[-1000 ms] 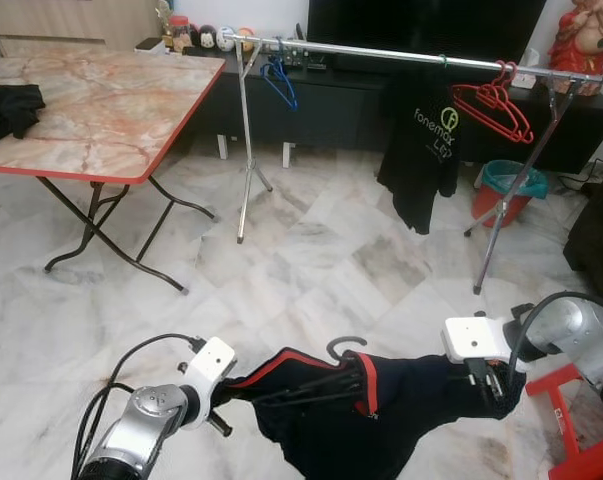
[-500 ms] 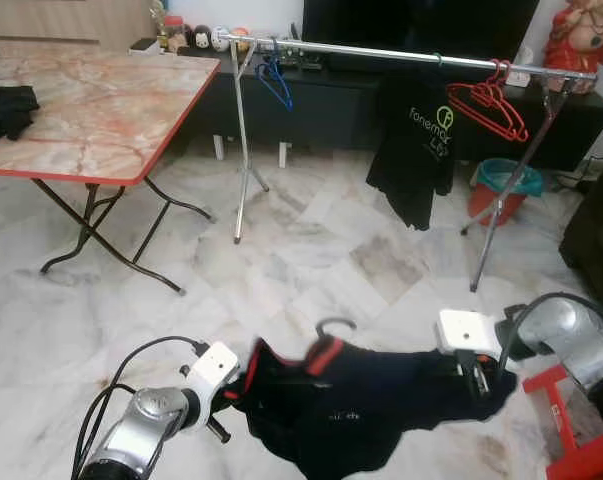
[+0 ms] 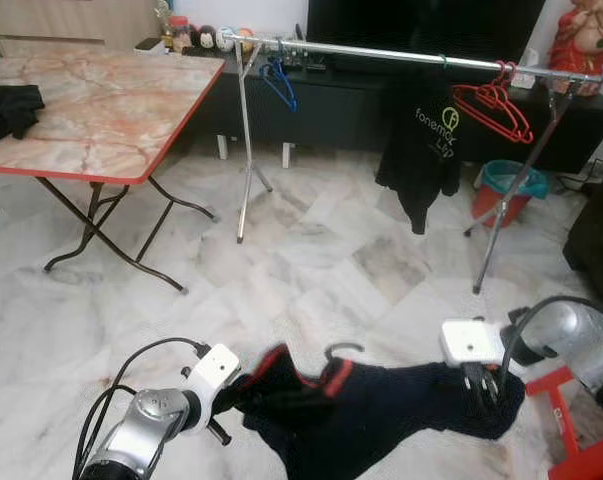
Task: Hang hanger
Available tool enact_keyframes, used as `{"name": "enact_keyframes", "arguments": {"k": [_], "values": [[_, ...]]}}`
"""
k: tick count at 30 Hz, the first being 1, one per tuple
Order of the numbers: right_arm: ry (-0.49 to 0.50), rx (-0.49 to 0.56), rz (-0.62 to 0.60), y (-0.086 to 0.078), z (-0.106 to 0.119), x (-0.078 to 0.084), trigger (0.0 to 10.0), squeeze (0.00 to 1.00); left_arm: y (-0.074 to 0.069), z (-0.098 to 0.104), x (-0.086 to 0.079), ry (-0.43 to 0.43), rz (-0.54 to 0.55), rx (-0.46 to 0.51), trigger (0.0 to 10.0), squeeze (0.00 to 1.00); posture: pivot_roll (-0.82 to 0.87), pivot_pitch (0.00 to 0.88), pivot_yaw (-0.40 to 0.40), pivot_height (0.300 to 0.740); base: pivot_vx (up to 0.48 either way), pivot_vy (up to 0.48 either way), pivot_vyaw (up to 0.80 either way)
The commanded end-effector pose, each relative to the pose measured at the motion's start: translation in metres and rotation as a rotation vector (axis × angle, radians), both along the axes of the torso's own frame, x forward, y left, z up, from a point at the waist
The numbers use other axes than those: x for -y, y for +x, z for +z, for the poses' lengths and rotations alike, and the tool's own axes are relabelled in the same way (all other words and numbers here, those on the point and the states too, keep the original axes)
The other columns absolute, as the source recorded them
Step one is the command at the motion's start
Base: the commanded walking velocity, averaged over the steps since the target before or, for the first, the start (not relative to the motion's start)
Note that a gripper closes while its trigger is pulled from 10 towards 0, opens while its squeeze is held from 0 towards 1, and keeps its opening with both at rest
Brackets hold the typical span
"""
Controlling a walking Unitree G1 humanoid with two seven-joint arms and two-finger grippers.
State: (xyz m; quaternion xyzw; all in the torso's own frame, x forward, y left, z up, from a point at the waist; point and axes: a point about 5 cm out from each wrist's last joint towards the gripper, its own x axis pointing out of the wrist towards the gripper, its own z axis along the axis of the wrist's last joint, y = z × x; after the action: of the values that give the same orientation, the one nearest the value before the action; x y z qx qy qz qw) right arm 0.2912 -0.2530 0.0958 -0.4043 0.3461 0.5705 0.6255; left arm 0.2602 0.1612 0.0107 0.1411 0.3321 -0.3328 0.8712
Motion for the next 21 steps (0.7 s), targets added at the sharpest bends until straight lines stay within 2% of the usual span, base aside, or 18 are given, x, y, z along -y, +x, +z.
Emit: {"name": "enact_keyframes", "arguments": {"k": [1,10,14,19,21], "values": [[-0.006,0.011,-0.014,0.000,-0.001,0.000,10.0,0.00,0.004,0.004,-0.001,0.001,0.005,0.018,10.0,0.00,-0.01,0.000,-0.051,0.740,0.000,0.000,0.00],[0.001,0.032,-0.045,-0.003,-0.018,-0.011,10.0,0.00,0.009,0.011,0.000,-0.043,0.016,0.027,10.0,0.00,-0.01,0.000,-0.049,0.740,0.000,0.000,0.00],[-0.055,0.089,-0.108,0.001,-0.025,-0.009,10.0,0.00,0.009,0.013,-0.001,-0.050,0.016,0.025,10.0,0.00,-0.01,0.000,-0.047,0.740,0.000,0.000,0.00],[-0.103,0.084,-0.111,-0.002,-0.031,-0.006,10.0,0.00,0.009,0.014,0.000,-0.057,0.015,0.025,10.0,0.00,0.00,0.000,-0.045,0.740,0.000,0.000,0.00],[-0.106,0.115,-0.140,0.001,-0.033,-0.008,10.0,0.00,0.010,0.014,0.001,-0.061,0.014,0.025,10.0,0.00,-0.01,0.000,-0.044,0.740,0.000,0.000,0.00]]}}
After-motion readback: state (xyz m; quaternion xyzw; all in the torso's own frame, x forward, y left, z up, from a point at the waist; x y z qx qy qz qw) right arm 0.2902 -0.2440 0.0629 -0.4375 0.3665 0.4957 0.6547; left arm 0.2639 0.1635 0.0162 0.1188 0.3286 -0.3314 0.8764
